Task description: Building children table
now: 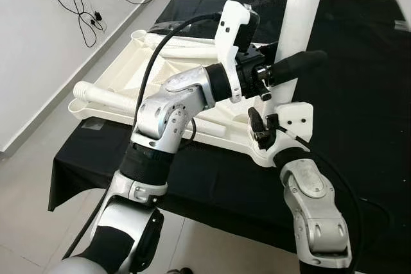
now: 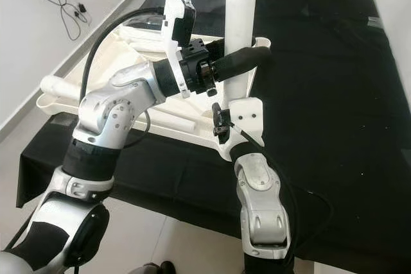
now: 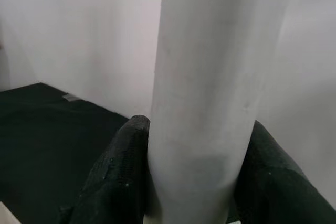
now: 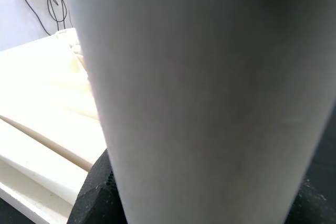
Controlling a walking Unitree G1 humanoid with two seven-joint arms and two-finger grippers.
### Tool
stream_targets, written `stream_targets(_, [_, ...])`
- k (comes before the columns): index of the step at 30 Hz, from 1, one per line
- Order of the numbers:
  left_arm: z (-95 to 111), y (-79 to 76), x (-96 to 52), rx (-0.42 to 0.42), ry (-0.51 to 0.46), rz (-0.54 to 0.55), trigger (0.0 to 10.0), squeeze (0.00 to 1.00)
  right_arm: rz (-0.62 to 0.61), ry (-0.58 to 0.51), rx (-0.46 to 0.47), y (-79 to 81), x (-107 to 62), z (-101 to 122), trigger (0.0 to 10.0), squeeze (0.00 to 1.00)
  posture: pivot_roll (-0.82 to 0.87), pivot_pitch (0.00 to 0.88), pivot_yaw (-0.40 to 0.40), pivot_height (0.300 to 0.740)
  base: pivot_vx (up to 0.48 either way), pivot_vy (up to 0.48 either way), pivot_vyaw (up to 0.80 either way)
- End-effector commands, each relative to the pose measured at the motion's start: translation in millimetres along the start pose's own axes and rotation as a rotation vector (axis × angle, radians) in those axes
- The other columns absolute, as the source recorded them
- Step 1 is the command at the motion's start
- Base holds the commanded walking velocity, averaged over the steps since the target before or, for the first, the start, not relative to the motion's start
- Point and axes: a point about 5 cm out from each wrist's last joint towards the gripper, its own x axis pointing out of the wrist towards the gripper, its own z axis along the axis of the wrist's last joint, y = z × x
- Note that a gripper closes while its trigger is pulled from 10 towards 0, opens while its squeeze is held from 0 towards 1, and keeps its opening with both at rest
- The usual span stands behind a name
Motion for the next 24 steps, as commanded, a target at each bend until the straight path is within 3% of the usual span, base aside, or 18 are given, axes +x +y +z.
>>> stream_targets(1, [-14.9, -5.4, 3.9, -0.051, 0.081, -0.054, 0.0, 0.0, -0.035, 0.172, 0.027, -3.2, -2.4, -32.3, 0.0, 0.0, -0.03, 0.172, 0.113, 0.74, 0.0, 0.0, 0.0])
stream_targets(2, [-14.9, -5.4, 3.9, -0.051, 0.081, -0.054, 0.0, 0.0, -0.035, 0.172, 0.027, -3.2, -2.4, -32.3, 0.0, 0.0, -0.03, 0.172, 0.113, 0.74, 0.0, 0.0, 0.0])
stream_targets(3, [-14.3, -5.8, 4.9, -0.043, 0.089, -0.063, 0.0, 0.0, -0.042, 0.171, 0.021, -3.5, -2.4, -32.1, 4.2, 0.0, -0.03, 0.173, 0.113, 0.74, 0.0, 0.0, 0.0])
stream_targets(4, [-14.3, -5.8, 4.9, -0.043, 0.089, -0.063, 0.0, 0.0, -0.042, 0.171, 0.021, -3.5, -2.4, -32.1, 4.2, 0.0, -0.03, 0.173, 0.113, 0.74, 0.0, 0.0, 0.0])
stream_targets(5, [-13.2, -6.1, 6.0, -0.037, 0.093, -0.07, 0.0, 0.0, -0.044, 0.168, 0.019, -4.0, -2.0, -31.4, 10.0, 0.0, -0.03, 0.171, 0.112, 0.74, 0.0, 0.0, 0.0])
stream_targets(6, [-11.8, -6.3, 7.2, -0.032, 0.095, -0.075, 0.0, 0.0, -0.02, 0.151, 0.02, -3.8, -1.4, -28.6, 10.0, 1.0, -0.03, 0.171, 0.112, 0.74, 0.0, 0.0, 0.0])
stream_targets(9, [-10.7, -6.6, 8.3, -0.029, 0.095, -0.08, 0.0, 0.0, 0.0, 0.123, 0.021, -4.5, 1.5, -23.8, 10.0, 1.0, -0.03, 0.171, 0.111, 0.74, 0.0, 0.0, 0.0])
stream_targets(11, [-10.1, -7.0, 9.3, -0.028, 0.094, -0.086, 0.0, 0.0, 0.064, 0.085, 0.044, -3.5, 6.7, -17.2, 10.0, 1.0, -0.03, 0.169, 0.111, 0.74, 0.0, 0.0, 0.0])
stream_targets(12, [-10.2, -7.6, 10.3, -0.029, 0.092, -0.089, 0.0, 0.0, 0.161, 0.045, 0.05, -2.1, 12.6, -10.1, 10.0, 1.0, -0.04, 0.168, 0.111, 0.74, 0.0, 0.0, 0.0])
stream_targets(13, [-10.2, -7.6, 10.3, -0.029, 0.092, -0.089, 0.0, 0.0, 0.161, 0.045, 0.05, -2.1, 12.6, -10.1, 10.0, 1.0, -0.04, 0.168, 0.111, 0.74, 0.0, 0.0, 0.0])
stream_targets(14, [-10.9, -8.4, 11.4, -0.031, 0.09, -0.093, 0.0, 0.0, 0.247, 0.012, 0.049, -4.9, 19.0, -3.2, 10.0, 0.72, -0.04, 0.164, 0.109, 0.74, 0.0, 0.0, 0.0])
stream_targets(15, [-12.1, -9.4, 12.5, -0.035, 0.088, -0.097, 0.0, 0.0, 0.313, 0.0, 0.033, -11.0, 26.1, 0.7, 10.0, 0.0, -0.04, 0.164, 0.107, 0.74, 0.0, 0.0, 0.0])
stream_targets(17, [-12.9, -10.0, 13.1, -0.037, 0.087, -0.099, 0.0, 0.0, 0.344, -0.004, 0.021, -16.1, 30.4, 2.8, 10.0, 0.0, -0.04, 0.164, 0.107, 0.74, 0.0, 0.0, 0.0])
stream_targets(18, [-14.1, -11.4, 14.2, -0.04, 0.085, -0.105, 0.0, 0.0, 0.384, -0.005, 0.012, -26.7, 40.8, 6.2, 10.0, 0.0, -0.04, 0.161, 0.105, 0.74, 0.0, 0.0, 0.0])
stream_targets(20, [-14.5, -12.1, 14.7, -0.043, 0.082, -0.108, 0.0, 0.0, 0.439, -0.031, 0.009, -31.8, 50.3, 13.3, 10.0, 0.0, -0.03, 0.16, 0.105, 0.74, 0.0, 0.0, 0.0])
stream_targets(24, [-15.4, -12.1, 13.8, -0.046, 0.081, -0.109, 0.0, 0.0, 0.57, -0.05, 0.02, -28.0, 54.9, 19.9, 10.0, 0.0, -0.03, 0.157, 0.106, 0.74, 0.0, 0.0, 0.0])
